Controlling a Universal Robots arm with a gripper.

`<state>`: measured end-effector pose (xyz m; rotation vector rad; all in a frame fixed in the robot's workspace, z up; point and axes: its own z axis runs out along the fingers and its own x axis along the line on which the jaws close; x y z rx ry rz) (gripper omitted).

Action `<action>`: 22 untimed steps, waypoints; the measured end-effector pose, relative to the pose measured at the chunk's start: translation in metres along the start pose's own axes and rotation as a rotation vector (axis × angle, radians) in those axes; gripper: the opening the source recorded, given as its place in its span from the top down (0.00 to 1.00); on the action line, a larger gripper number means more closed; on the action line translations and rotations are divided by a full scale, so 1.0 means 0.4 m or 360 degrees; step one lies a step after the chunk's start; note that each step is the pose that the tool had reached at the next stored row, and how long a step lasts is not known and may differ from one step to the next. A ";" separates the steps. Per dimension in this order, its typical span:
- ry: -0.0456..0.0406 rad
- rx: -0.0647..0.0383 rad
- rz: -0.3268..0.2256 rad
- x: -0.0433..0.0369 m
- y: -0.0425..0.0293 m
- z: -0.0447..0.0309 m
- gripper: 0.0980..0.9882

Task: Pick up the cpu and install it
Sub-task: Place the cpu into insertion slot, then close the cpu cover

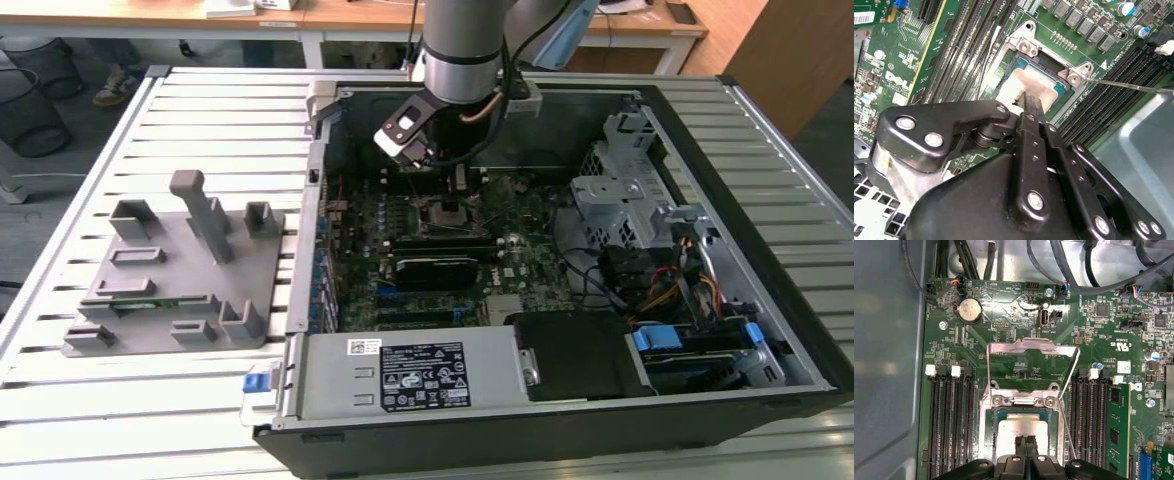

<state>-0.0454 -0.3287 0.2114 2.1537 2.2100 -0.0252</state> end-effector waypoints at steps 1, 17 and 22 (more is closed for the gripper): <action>0.0000 0.0000 0.0000 0.000 0.000 0.000 0.99; 0.0000 0.0000 0.0000 -0.001 0.000 -0.015 0.99; 0.0000 0.0000 0.0000 -0.001 0.000 -0.026 0.99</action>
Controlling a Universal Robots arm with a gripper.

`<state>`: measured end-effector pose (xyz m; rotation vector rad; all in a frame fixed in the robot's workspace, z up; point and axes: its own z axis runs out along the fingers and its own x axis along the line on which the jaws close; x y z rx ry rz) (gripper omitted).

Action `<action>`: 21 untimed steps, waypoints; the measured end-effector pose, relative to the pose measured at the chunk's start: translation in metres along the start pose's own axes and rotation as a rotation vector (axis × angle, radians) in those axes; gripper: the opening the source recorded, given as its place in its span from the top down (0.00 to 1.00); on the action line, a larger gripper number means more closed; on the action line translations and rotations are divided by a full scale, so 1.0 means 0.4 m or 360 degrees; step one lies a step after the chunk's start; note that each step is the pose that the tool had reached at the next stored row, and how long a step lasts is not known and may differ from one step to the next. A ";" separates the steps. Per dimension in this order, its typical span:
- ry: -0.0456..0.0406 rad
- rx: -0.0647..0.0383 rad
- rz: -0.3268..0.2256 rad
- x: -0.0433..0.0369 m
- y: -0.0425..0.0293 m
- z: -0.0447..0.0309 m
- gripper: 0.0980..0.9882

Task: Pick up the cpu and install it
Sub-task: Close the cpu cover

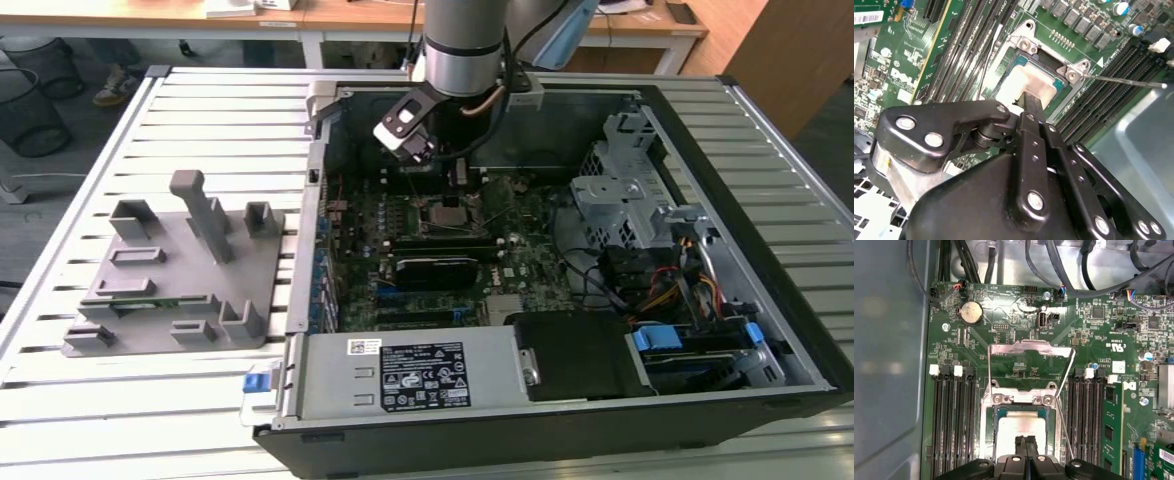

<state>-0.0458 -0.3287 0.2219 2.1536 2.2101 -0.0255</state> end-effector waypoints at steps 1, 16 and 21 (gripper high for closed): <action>0.0000 0.0000 0.0000 0.000 0.000 -0.006 0.99; 0.0004 -0.0002 0.0000 -0.028 -0.004 -0.051 0.99; 0.0039 -0.0003 -0.0001 -0.029 -0.003 -0.071 0.99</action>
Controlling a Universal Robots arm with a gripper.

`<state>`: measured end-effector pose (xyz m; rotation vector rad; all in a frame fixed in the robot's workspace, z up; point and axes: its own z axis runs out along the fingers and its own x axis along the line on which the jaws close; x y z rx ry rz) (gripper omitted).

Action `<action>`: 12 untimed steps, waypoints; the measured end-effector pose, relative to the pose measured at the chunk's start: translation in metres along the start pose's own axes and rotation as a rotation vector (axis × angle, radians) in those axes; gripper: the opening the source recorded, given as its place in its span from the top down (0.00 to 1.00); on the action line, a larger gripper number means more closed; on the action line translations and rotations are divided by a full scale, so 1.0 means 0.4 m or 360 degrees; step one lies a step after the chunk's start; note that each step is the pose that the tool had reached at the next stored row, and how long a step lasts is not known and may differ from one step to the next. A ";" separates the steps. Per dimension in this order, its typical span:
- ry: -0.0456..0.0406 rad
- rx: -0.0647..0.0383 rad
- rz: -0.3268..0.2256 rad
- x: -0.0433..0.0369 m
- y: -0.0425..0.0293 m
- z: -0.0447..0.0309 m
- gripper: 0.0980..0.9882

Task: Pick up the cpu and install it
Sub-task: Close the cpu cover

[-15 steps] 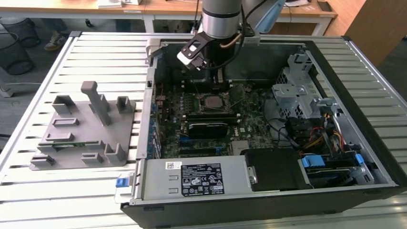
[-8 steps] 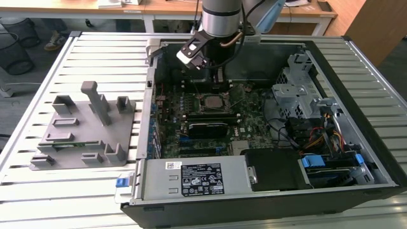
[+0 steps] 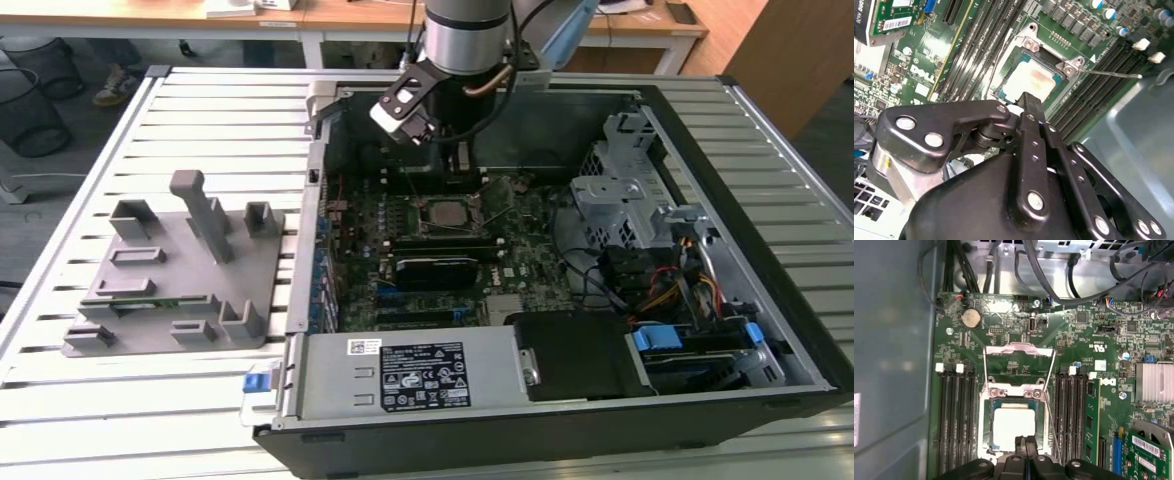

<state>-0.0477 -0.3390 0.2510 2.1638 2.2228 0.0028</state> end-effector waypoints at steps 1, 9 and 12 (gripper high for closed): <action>0.0001 0.0000 -0.0006 0.000 0.000 -0.002 0.99; 0.0003 -0.0002 -0.0064 0.000 0.016 -0.001 0.99; 0.0003 -0.0002 -0.0064 -0.001 0.033 -0.001 0.99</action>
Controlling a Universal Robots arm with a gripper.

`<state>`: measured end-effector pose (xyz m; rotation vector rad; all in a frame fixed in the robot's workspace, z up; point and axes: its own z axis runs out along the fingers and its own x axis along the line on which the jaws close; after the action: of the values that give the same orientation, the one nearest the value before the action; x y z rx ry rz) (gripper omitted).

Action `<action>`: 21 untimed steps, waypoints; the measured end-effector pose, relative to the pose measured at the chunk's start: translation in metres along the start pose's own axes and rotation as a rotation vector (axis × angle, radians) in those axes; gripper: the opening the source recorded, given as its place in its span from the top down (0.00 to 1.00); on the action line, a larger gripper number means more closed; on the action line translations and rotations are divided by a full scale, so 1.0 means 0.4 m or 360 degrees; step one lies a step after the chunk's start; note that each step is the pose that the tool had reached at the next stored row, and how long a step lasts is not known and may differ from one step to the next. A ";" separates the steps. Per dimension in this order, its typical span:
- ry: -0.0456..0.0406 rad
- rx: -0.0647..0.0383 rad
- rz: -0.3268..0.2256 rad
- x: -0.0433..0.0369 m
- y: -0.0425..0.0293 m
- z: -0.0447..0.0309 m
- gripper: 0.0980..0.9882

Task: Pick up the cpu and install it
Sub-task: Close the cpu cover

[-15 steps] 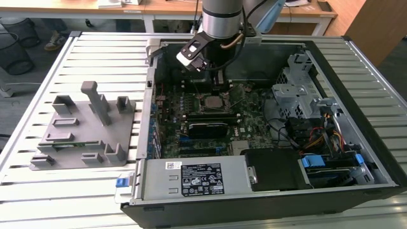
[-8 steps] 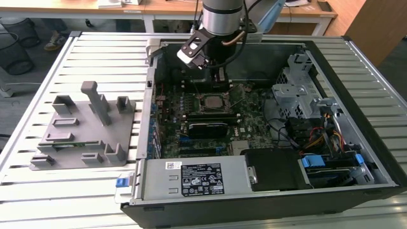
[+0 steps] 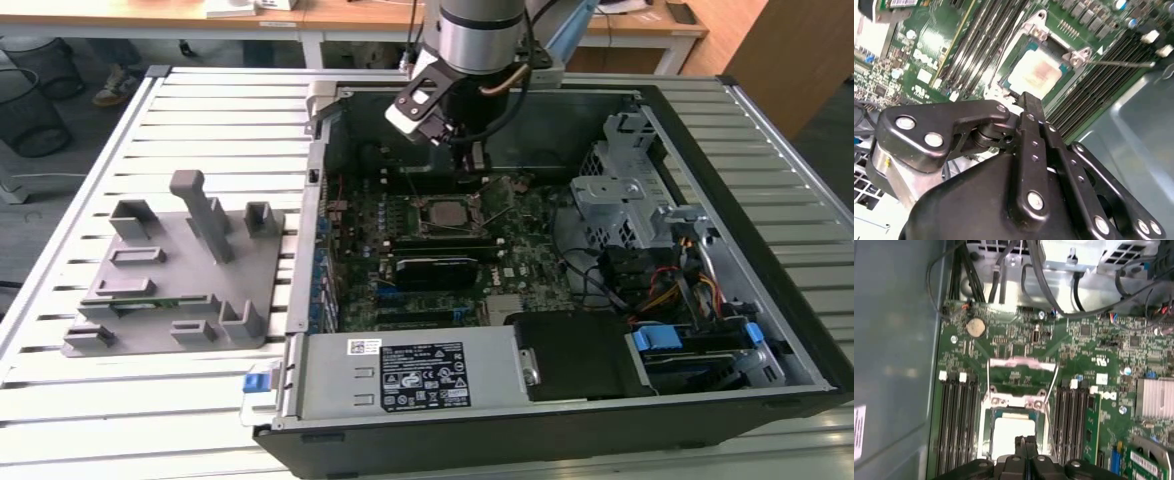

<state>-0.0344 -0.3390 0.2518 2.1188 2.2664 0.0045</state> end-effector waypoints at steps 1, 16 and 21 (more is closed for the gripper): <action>0.0000 0.0000 0.0000 0.000 0.002 -0.001 0.99; 0.0000 0.0000 0.0000 -0.002 0.021 -0.030 0.99; 0.0000 0.0000 0.0000 -0.003 0.037 -0.030 0.99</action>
<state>-0.0200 -0.3389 0.2641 2.1189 2.2663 0.0046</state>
